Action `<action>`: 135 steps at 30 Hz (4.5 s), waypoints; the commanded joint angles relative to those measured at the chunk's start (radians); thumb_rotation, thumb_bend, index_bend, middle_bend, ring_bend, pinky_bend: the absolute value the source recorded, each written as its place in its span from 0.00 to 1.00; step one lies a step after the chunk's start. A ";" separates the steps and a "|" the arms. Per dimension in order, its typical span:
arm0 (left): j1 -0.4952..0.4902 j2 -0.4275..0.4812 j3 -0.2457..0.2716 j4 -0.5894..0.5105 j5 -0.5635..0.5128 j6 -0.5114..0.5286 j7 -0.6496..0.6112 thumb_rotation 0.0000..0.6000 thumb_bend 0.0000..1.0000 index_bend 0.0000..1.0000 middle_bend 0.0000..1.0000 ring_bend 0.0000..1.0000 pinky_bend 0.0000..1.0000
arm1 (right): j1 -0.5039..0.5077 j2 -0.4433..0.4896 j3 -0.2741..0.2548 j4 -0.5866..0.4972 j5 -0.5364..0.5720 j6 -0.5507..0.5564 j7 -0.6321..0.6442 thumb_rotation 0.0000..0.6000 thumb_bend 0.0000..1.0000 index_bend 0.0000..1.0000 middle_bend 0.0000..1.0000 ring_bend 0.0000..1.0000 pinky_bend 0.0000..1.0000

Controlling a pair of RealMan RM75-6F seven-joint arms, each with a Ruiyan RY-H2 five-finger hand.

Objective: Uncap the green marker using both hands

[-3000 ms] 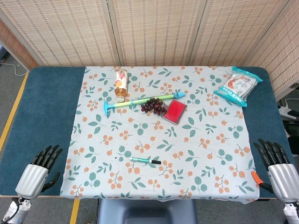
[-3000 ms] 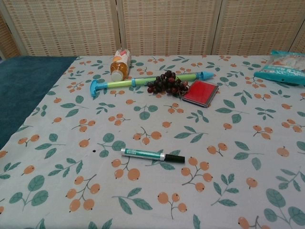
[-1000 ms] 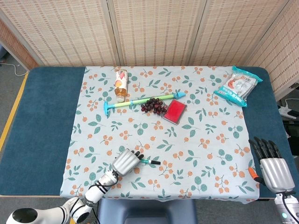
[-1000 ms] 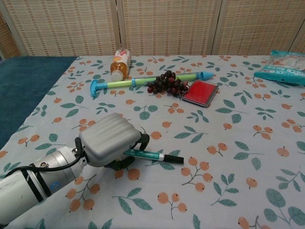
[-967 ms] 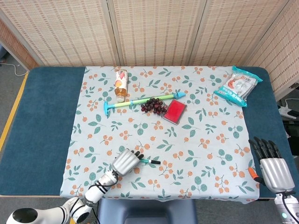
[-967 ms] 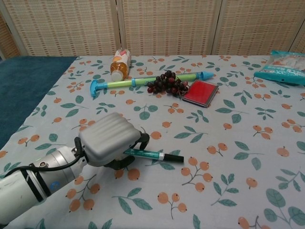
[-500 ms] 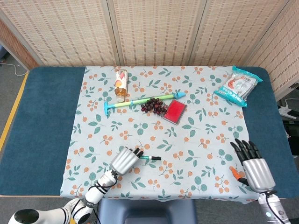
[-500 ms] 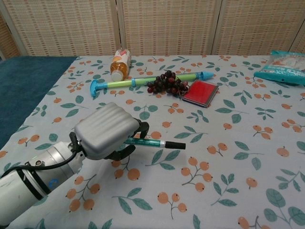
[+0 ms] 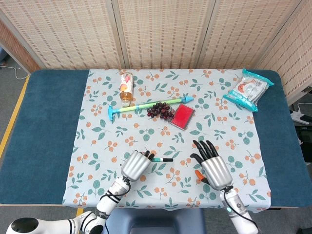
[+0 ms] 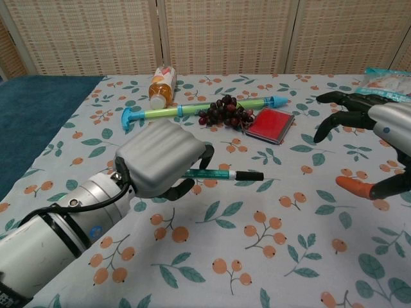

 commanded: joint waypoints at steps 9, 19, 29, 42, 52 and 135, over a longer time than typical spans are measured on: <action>-0.011 0.006 0.001 -0.087 -0.025 0.010 0.033 1.00 0.51 0.91 1.00 0.83 1.00 | 0.077 -0.159 0.044 0.053 0.082 -0.025 -0.096 1.00 0.21 0.38 0.00 0.00 0.00; -0.019 0.005 0.023 -0.091 -0.006 0.031 0.033 1.00 0.51 0.91 1.00 0.83 1.00 | 0.084 -0.185 0.017 0.072 0.096 -0.011 -0.090 1.00 0.21 0.42 0.01 0.00 0.00; -0.025 -0.002 0.033 -0.085 0.001 0.038 0.016 1.00 0.51 0.91 1.00 0.83 1.00 | 0.096 -0.213 0.007 0.108 0.106 -0.005 -0.070 1.00 0.21 0.47 0.02 0.00 0.00; -0.031 -0.001 0.033 -0.073 0.002 0.044 -0.006 1.00 0.51 0.91 1.00 0.83 1.00 | 0.108 -0.228 0.002 0.130 0.129 -0.006 -0.054 1.00 0.21 0.51 0.04 0.00 0.00; -0.034 -0.002 0.038 -0.067 -0.004 0.040 -0.005 1.00 0.51 0.91 1.00 0.83 1.00 | 0.115 -0.229 0.000 0.129 0.133 0.002 -0.045 1.00 0.21 0.51 0.05 0.00 0.00; -0.012 0.034 0.025 -0.210 -0.145 0.012 -0.093 1.00 0.67 0.91 1.00 0.84 1.00 | 0.108 -0.324 0.017 0.308 -0.038 0.217 0.212 1.00 0.42 0.96 0.50 0.17 0.02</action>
